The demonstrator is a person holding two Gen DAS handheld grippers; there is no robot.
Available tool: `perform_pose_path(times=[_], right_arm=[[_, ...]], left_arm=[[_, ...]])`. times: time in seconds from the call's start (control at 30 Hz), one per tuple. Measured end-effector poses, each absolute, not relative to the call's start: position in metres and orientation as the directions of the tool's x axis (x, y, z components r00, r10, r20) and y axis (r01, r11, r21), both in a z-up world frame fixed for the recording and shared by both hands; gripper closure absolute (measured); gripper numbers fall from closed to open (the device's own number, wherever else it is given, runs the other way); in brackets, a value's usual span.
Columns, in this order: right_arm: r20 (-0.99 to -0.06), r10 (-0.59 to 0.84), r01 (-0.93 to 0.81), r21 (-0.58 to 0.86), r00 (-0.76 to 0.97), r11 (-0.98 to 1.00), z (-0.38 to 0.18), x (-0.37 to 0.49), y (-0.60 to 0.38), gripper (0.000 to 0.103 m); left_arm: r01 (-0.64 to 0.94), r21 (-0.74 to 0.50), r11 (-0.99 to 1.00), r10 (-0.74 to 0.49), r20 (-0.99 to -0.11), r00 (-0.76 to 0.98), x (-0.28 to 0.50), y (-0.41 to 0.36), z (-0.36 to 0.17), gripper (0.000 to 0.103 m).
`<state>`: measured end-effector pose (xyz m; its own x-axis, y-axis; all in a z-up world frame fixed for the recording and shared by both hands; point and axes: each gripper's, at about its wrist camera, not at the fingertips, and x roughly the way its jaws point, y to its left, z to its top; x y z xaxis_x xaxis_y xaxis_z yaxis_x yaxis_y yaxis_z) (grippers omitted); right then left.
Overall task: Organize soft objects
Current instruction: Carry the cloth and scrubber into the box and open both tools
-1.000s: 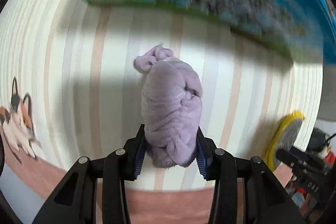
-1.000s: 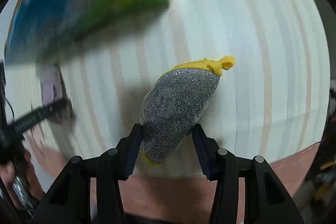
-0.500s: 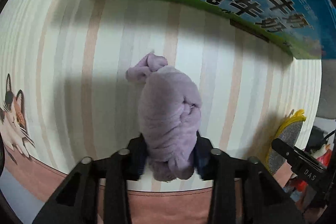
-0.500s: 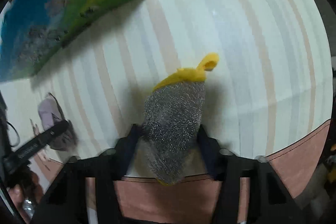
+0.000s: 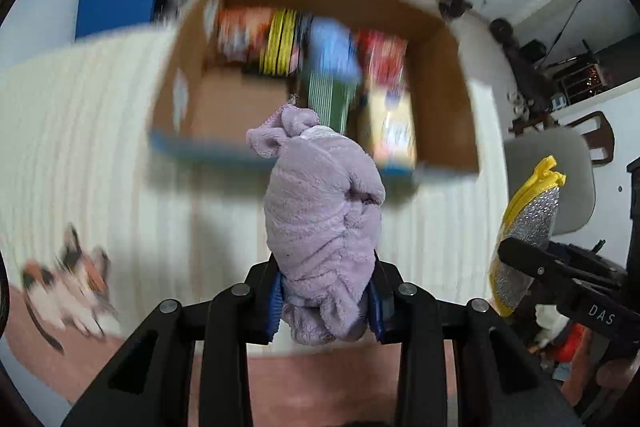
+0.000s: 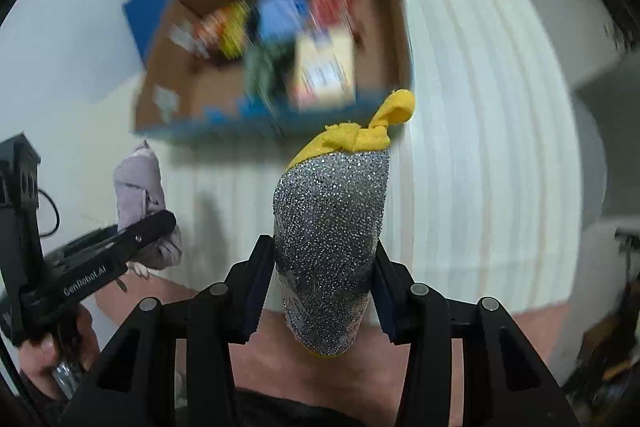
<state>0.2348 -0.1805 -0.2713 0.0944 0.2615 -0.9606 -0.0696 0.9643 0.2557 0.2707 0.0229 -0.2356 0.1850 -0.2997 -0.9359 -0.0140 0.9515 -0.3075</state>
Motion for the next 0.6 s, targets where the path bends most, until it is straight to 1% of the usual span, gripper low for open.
perform_pose_path(times=[0.1,0.2,0.27,0.4,0.5,0.6], right_arm=[[-0.966,0.215,-0.103,0.202,0.144,0.974,-0.247,0.269,-0.178,0.054],[-0.973,0.172,-0.116,0.155,0.156,0.981,-0.24,0.309,-0.177,0.054],[-0.978,0.15,-0.123,0.133,0.146,0.983,-0.245,0.333,-0.171,0.054],[-0.992,0.09,-0.129,0.078,0.093,0.989,-0.273,0.369,-0.163,0.054],[-0.998,0.049,-0.13,0.043,0.05,0.991,-0.292,0.382,-0.17,0.054],[-1.0,0.008,-0.127,0.008,0.006,0.992,-0.317,0.389,-0.169,0.054]], left_arm=[[0.01,-0.239,0.971,-0.234,-0.94,0.25,0.302,0.041,-0.213,0.073],[0.009,-0.198,0.98,-0.194,-0.948,0.251,0.345,0.056,-0.216,0.072],[-0.006,-0.183,0.983,-0.177,-0.959,0.219,0.375,0.061,-0.234,0.072],[-0.021,-0.151,0.988,-0.147,-0.979,0.14,0.408,0.077,-0.268,0.072],[-0.01,-0.119,0.993,-0.118,-0.991,0.068,0.418,0.074,-0.299,0.072],[-0.013,-0.119,0.993,-0.119,-0.993,-0.018,0.427,0.071,-0.337,0.072]])
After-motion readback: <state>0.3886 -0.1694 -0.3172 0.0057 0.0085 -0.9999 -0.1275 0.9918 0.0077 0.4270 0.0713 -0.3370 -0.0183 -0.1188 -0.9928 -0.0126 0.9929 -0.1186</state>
